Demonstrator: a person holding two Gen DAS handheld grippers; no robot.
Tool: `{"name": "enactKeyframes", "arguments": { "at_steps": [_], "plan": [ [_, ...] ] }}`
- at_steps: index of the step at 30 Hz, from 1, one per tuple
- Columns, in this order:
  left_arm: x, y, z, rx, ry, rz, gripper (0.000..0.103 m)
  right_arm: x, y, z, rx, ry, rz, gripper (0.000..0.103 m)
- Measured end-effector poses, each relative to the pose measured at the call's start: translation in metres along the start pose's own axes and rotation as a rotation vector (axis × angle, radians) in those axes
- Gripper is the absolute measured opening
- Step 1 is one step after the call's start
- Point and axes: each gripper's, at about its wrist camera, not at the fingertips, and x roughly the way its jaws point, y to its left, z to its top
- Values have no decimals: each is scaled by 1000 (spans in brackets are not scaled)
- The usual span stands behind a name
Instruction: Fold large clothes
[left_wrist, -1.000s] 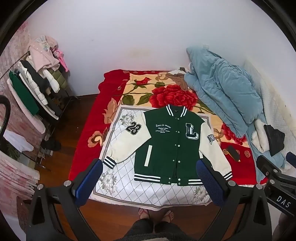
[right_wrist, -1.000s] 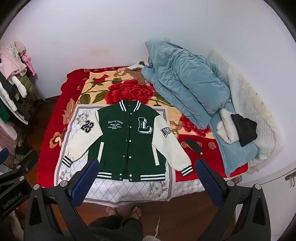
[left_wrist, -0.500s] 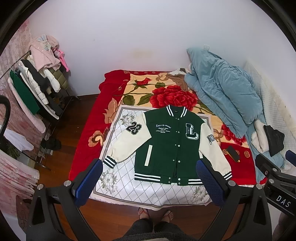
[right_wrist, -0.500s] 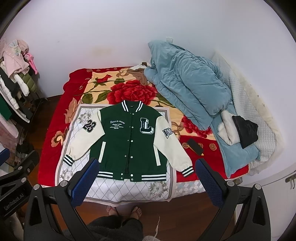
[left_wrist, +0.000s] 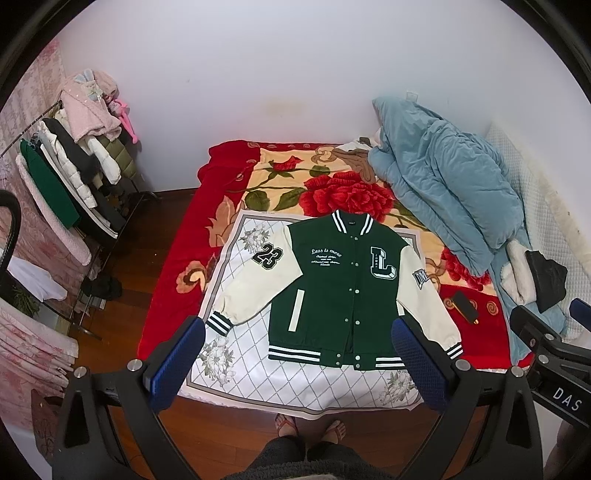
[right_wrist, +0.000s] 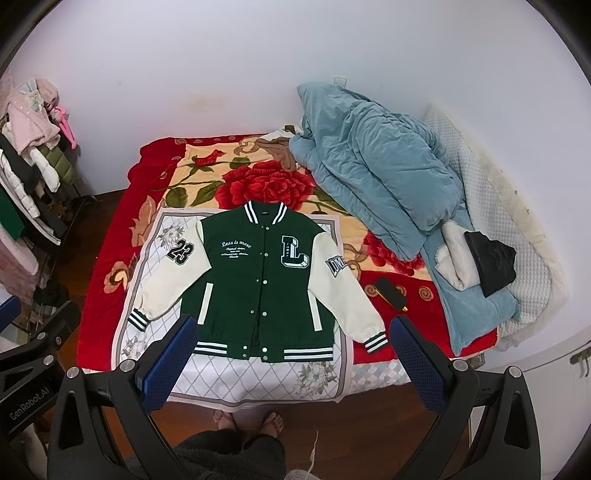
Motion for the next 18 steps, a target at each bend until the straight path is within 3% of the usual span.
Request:
{"name": "enactKeyframes", "arguments": {
  "at_steps": [18],
  "plan": [
    [-7, 3, 2, -3, -5, 1, 103, -4, 3, 4, 0, -2, 4, 103]
  ]
}}
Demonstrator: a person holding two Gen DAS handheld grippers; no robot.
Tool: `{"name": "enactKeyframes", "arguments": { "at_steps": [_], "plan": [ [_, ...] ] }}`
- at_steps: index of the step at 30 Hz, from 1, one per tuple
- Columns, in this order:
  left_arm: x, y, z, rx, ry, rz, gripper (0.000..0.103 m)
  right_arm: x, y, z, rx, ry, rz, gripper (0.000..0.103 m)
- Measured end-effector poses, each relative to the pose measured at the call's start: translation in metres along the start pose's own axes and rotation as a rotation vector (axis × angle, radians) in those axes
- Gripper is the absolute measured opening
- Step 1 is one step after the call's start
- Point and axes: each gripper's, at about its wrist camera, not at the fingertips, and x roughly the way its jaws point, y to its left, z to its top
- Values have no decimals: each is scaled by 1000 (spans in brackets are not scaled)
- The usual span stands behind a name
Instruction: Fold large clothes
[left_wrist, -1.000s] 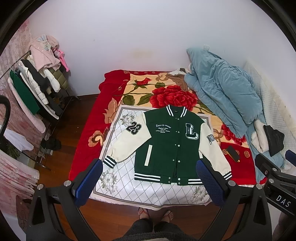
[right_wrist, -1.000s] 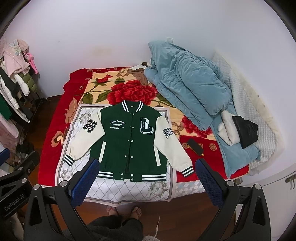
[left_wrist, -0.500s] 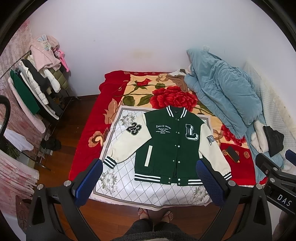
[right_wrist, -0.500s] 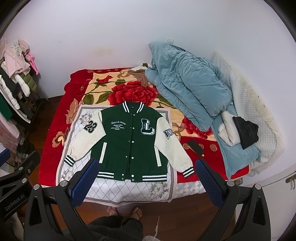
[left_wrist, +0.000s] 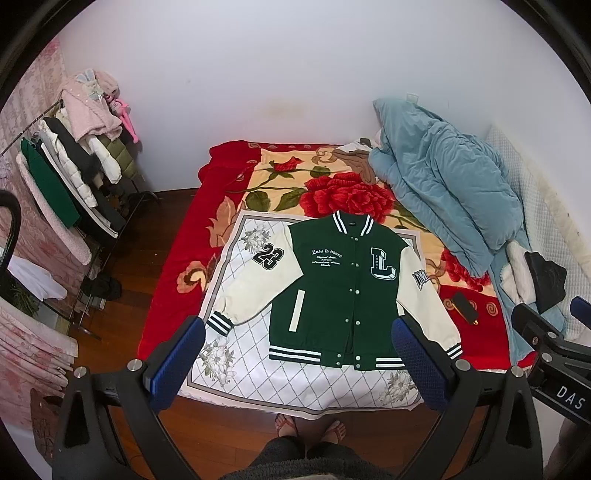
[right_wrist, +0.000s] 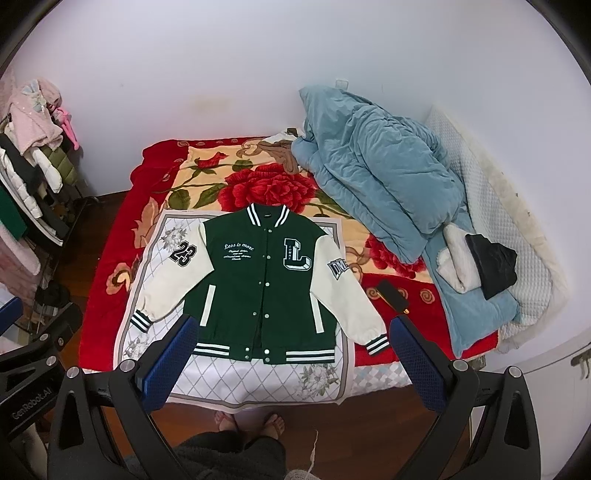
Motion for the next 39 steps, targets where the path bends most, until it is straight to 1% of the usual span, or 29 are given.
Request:
{"name": "enactKeyframes", "arguments": {
  "at_steps": [9, 21, 36, 39],
  "plan": [
    [1, -1, 0, -1, 0, -3, 103, 0, 0, -2, 7, -2, 1, 103],
    [-8, 0, 5, -2, -3, -6, 103, -3, 5, 1, 6, 1, 6, 103],
    [-7, -1, 3, -2, -6, -7, 103, -3, 5, 0, 14, 1, 6, 103],
    [-2, -5, 13, 8, -28, 21, 103, 0, 15, 2, 40, 7, 3, 103]
  ]
}}
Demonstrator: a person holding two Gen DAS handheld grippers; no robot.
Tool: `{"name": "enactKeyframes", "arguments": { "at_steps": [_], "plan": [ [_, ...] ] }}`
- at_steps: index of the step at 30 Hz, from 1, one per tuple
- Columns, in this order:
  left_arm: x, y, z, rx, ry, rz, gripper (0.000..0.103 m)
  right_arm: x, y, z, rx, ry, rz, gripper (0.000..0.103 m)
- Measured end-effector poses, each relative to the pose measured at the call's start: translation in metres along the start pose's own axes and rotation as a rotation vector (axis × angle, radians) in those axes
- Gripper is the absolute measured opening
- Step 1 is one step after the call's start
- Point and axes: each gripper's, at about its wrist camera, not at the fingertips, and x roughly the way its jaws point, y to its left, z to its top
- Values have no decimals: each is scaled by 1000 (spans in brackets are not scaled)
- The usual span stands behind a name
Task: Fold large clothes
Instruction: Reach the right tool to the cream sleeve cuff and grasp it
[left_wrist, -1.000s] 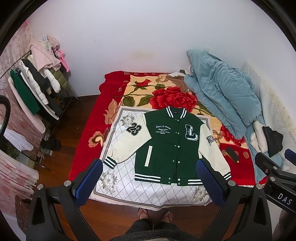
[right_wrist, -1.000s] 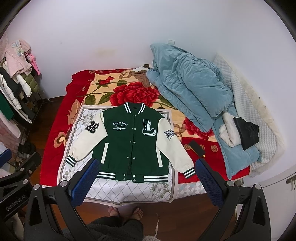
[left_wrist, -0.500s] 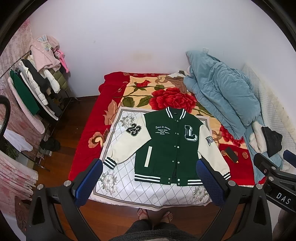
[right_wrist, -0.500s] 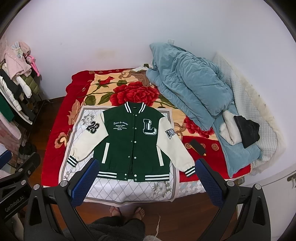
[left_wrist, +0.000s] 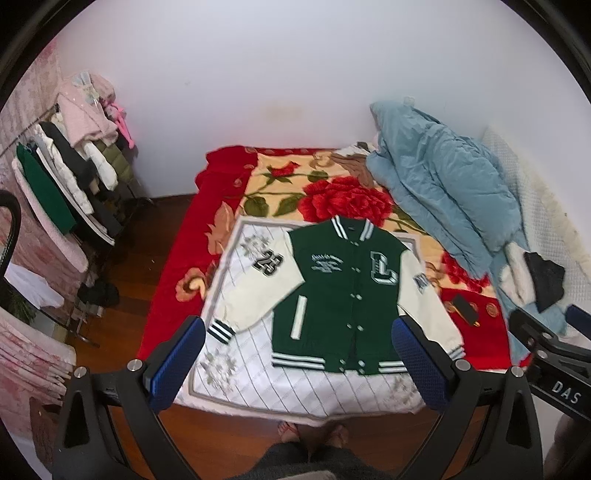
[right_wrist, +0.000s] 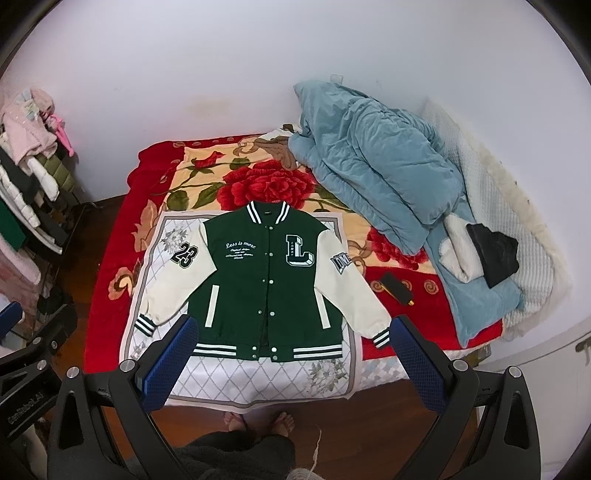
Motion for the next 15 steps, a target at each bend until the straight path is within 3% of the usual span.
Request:
{"name": "enactKeyframes", "arguments": {
  "at_steps": [6, 15],
  "plan": [
    [66, -6, 10, 42, -27, 114, 103, 68, -3, -3, 81, 37, -42, 103],
    [223, -7, -8, 42, 108, 215, 103, 272, -64, -26, 265, 198, -138, 103]
  ]
}}
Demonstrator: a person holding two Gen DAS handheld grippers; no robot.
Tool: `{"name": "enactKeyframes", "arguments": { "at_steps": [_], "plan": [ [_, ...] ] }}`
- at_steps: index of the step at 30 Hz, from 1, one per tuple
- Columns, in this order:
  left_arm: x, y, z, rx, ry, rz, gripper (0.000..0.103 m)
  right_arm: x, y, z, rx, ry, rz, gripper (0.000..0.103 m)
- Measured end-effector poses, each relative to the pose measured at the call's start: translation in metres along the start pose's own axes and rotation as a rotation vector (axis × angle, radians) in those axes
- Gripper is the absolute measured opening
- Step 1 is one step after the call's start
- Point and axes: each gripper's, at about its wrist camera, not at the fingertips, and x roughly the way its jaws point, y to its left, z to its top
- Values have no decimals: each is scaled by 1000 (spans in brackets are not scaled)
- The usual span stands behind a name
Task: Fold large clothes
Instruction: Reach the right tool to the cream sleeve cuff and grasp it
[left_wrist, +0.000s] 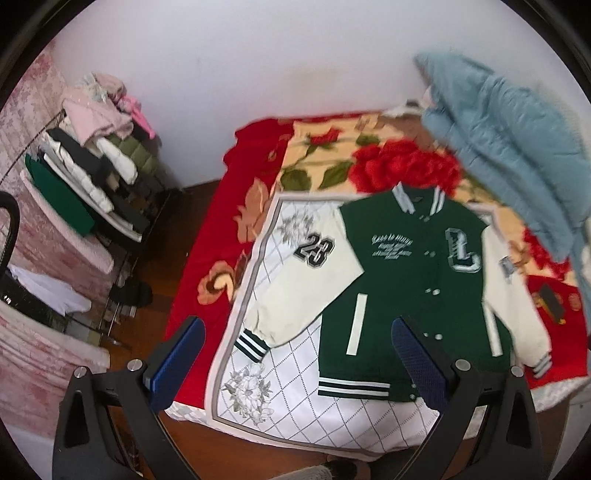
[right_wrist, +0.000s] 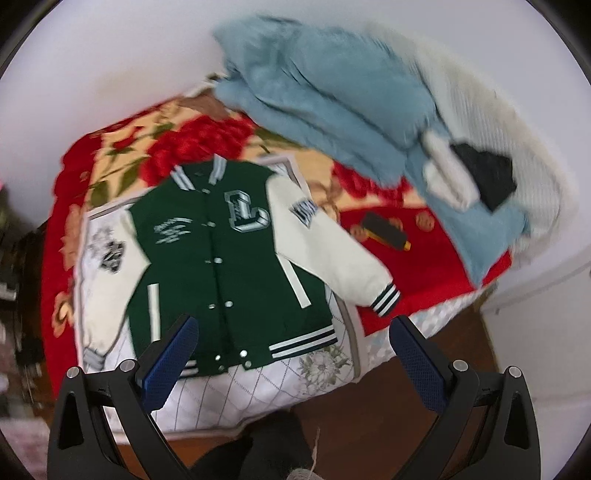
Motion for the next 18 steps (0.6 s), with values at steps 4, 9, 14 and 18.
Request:
{"name": "enactKeyframes", "arguments": {
  "at_steps": [4, 9, 14, 18],
  "plan": [
    [67, -36, -3, 9, 86, 49, 103, 113, -44, 2, 144, 109, -29, 103],
    [138, -86, -3, 43, 154, 101, 103, 238, -112, -12, 352, 245, -9, 101],
    [209, -146, -3, 96, 256, 130, 103, 352, -178, -43, 623, 397, 104, 95],
    [258, -185, -3, 106, 306, 134, 103, 420, -213, -70, 876, 465, 201, 95]
  ]
}}
